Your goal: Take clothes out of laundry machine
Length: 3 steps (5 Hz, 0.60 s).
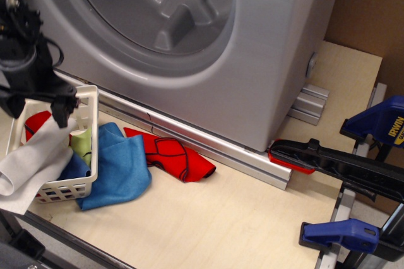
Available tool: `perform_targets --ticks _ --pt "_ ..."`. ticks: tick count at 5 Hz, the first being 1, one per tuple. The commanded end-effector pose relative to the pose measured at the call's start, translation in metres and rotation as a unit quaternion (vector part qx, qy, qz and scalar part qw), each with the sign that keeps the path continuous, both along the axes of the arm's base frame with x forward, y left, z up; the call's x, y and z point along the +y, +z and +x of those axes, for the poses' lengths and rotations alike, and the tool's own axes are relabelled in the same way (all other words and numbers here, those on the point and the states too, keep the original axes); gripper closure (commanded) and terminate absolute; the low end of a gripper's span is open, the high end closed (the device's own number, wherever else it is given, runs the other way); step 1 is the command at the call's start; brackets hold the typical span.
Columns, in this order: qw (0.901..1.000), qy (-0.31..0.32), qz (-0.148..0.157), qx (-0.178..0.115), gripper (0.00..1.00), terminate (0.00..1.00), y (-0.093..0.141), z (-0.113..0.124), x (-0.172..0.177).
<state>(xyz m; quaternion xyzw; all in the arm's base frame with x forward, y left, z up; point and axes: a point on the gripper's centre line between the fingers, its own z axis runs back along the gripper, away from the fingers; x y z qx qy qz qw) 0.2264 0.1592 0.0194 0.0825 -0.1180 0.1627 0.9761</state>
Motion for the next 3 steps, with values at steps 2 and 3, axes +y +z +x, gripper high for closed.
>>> perform_targets --ticks 2,3 --pt "0.9998 -0.001 -0.012 -0.012 0.0 0.0 0.0548 0.0218 -0.0005" --pt "0.9998 -0.001 -0.012 -0.012 0.0 1.0 0.0548 0.0218 -0.0005"
